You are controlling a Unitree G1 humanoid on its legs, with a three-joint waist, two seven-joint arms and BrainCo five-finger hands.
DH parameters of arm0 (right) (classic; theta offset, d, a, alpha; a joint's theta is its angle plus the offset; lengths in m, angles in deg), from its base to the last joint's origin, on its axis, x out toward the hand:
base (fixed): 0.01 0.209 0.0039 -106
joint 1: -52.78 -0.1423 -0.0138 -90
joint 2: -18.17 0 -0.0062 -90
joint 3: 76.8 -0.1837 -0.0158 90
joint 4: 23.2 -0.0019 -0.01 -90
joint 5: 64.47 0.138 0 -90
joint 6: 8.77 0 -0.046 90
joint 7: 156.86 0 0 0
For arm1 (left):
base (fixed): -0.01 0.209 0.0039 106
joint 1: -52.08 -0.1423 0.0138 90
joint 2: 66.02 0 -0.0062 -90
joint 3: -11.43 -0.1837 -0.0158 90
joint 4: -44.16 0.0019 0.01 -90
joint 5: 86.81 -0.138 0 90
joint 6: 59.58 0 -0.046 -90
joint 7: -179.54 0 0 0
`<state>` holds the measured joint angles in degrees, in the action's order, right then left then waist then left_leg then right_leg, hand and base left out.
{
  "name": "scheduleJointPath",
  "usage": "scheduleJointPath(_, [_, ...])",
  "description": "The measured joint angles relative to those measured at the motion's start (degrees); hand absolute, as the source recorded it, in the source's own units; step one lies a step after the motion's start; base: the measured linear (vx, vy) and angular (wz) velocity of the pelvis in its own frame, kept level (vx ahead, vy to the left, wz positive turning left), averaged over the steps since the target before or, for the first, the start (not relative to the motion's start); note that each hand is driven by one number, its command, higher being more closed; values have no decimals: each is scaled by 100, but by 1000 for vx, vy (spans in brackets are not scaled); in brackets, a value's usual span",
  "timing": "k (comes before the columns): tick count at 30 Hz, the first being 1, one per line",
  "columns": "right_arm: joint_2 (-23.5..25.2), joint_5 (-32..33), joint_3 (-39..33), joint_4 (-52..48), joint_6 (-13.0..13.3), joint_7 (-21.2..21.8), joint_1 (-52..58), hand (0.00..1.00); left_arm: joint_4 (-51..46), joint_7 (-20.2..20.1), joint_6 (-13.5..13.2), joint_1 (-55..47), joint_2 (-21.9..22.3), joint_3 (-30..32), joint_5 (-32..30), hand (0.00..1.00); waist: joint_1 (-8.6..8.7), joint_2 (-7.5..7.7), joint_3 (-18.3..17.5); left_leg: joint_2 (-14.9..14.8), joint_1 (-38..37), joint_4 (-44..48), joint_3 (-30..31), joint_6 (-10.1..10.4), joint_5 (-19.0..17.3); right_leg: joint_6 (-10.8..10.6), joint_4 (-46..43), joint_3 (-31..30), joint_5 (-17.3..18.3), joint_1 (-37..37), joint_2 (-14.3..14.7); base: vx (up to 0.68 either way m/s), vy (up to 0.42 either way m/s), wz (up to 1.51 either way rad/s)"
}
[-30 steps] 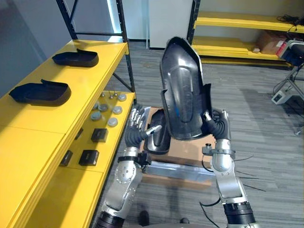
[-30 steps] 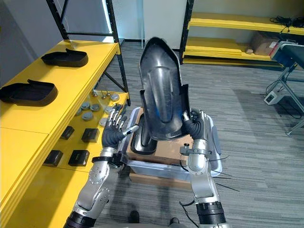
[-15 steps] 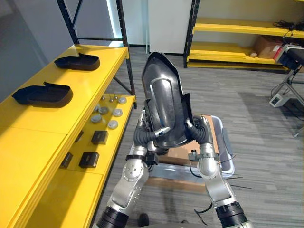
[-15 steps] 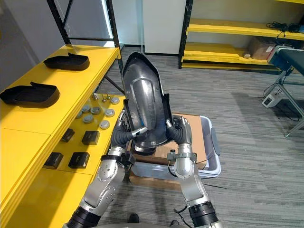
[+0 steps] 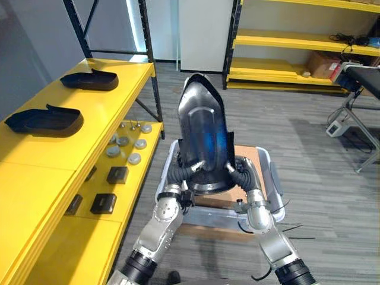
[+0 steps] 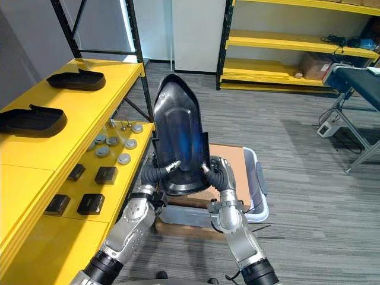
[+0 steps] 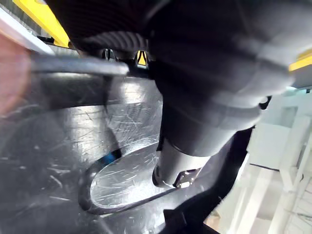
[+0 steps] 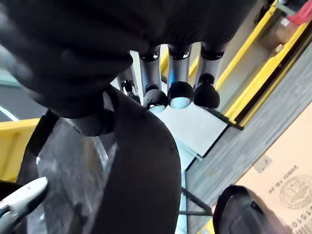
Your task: Walk over and take plastic housings, then place them on the shelf
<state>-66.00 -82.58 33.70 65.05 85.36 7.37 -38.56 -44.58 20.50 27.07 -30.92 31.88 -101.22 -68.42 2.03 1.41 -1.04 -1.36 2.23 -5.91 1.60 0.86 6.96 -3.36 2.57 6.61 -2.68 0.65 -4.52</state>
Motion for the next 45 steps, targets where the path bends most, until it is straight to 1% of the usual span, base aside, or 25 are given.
scheduleJointPath(2, [-40,328,-56,-321,11,142,-20,0,-78,-34,14,-2,16,70,-7,100,0,0,0,-1,-6,0,-4,1,1,-1,-21,-1,4,-2,31,0,0,0])
scheduleJointPath(6, [-34,1146,-395,-864,266,443,-95,0,-478,-210,18,-56,75,251,-244,100,0,0,0,15,-26,0,-10,1,1,-12,-52,-7,15,0,17,0,0,0])
scheduleJointPath(8, [-12,1595,-591,-1187,468,627,-124,0,-681,-320,11,-179,164,356,-402,100,-2,-1,1,17,-44,-1,-13,1,0,-3,-61,-13,27,10,16,0,0,0])
scheduleJointPath(10, [45,1778,-734,-1382,543,726,-149,0,-745,-357,15,-260,243,401,-565,100,1,-5,3,16,-53,-2,-16,1,0,9,-75,-15,48,10,16,0,0,0])
scheduleJointPath(12, [179,2054,-1151,-1717,720,735,-153,0,-760,-358,18,-456,351,621,-786,100,13,-13,7,14,-82,-2,-26,1,-2,-29,-126,-17,112,9,16,0,0,0])
scheduleJointPath(13, [272,2275,-1561,-1885,891,709,-163,0,-760,-354,27,-627,358,784,-877,100,20,-13,8,15,-104,-3,-28,42,-32,-27,-142,-17,133,7,16,0,0,0])
scheduleJointPath(14, [291,2317,-1648,-1911,916,709,-163,0,-760,-353,28,-659,355,814,-912,100,19,-13,8,14,-106,-3,-29,42,-32,-27,-142,-17,134,6,16,0,0,0])
scheduleJointPath(15, [316,2554,-1947,-1987,1035,698,-161,0,-765,-346,30,-783,346,977,-1027,100,22,-13,8,13,-107,-3,-40,42,-33,-27,-140,-17,134,4,17,-13,-3,-4])
scheduleJointPath(18, [443,3139,-2626,-1992,1229,586,-113,0,-831,-318,32,-994,367,1238,-1143,100,24,-15,9,9,-99,-3,-43,41,-33,-27,-130,-13,134,5,16,-4,-3,-1])
scheduleJointPath(19, [575,3488,-2980,-1944,1341,580,-45,0,-998,-326,31,-1125,368,1360,-1181,100,24,-17,10,12,-92,-3,-42,41,-34,-27,-121,-2,134,3,13,0,0,0])
scheduleJointPath(20, [594,3558,-3050,-1918,1353,579,-36,0,-1036,-326,31,-1148,370,1371,-1180,100,25,-18,11,13,-91,-3,-42,41,-34,-28,-119,2,134,2,12,11,-5,4])
scheduleJointPath(24, [645,4218,-4047,-849,1473,413,93,0,-1327,-349,24,-1276,514,1589,-1114,100,23,-23,14,32,-68,-3,-29,43,-34,-33,-94,81,137,6,-11,9,-2,7])
scheduleJointPath(25, [645,4285,-4363,-157,1448,267,211,0,-1432,-352,16,-1336,548,1700,-1048,100,28,-32,18,34,-57,-3,-29,42,-34,-33,-82,88,137,3,-14,0,0,0])
scheduleJointPath(28, [627,4357,-4845,1081,1294,157,502,0,-1579,-378,-79,-1518,571,1856,-1003,100,33,-93,16,37,-19,-3,-17,42,-35,-35,-55,107,138,-8,-16,17,-7,3])
scheduleJointPath(30, [590,4478,-5182,2388,1055,140,816,0,-1659,-451,-193,-1729,561,1887,-992,100,23,-168,16,32,15,-1,-2,41,-35,-35,-45,106,132,3,-14,42,-17,5])
scheduleJointPath(31, [560,4453,-5207,2746,976,172,908,0,-1659,-479,-207,-1761,557,1886,-991,100,20,-181,18,31,14,-1,7,41,-35,-42,-47,110,121,11,-14,33,-18,6])
scheduleJointPath(32, [532,4442,-5227,3347,788,239,1079,0,-1663,-555,-224,-1812,565,1882,-985,100,15,-200,19,26,15,-1,25,44,-36,-47,-52,123,115,18,-14,22,-18,6])
scheduleJointPath(34, [554,4357,-5238,4045,552,436,1234,0,-1733,-678,-229,-1935,564,1863,-913,100,24,-217,25,13,15,0,28,50,-41,-43,-54,125,118,24,-14,9,-8,2])
scheduleJointPath(38, [770,3924,-5094,4923,337,876,1629,0,-1892,-941,-231,-2081,572,1760,-897,100,27,-170,81,-3,-24,1,85,66,-101,-33,-67,188,159,133,-13,-22,-15,7])
scheduleJointPath(40, [953,3753,-4839,5272,169,1091,1781,0,-2034,-1010,-231,-2193,595,1758,-898,100,18,-119,141,8,-65,2,199,48,-121,-87,-258,404,338,170,-41,-46,-28,28])
scheduleJointPath(41, [982,3746,-4810,5281,155,1103,1787,0,-2047,-1020,-231,-2203,607,1763,-898,100,20,-120,147,15,-64,3,231,49,-120,-97,-291,440,360,170,-50,-25,-18,57])
scheduleJointPath(42, [1079,3688,-4657,5280,145,1109,1812,0,-2115,-1084,-231,-2252,682,1773,-896,100,16,-83,233,41,-45,10,314,48,-120,-123,-458,623,470,169,-104,-31,3,103])
scheduleJointPath(43, [1146,3554,-4399,5268,123,1139,1776,0,-2208,-1099,-231,-2262,742,1757,-896,100,16,-117,338,93,140,249,402,47,-121,-147,-772,991,661,154,-193,-31,3,113])
scheduleJointPath(44, [1149,3540,-4354,5268,114,1155,1760,0,-2235,-1099,-231,-2264,757,1756,-896,100,13,-112,373,121,193,337,453,39,-127,-169,-852,1080,708,151,-218,-62,16,146])
scheduleJointPath(45, [1172,3517,-4153,5232,95,1232,1677,0,-2360,-1094,-231,-2302,823,1758,-891,100,-7,-119,489,248,425,665,688,-33,-193,-150,-1159,1433,855,123,-364,-61,30,156])
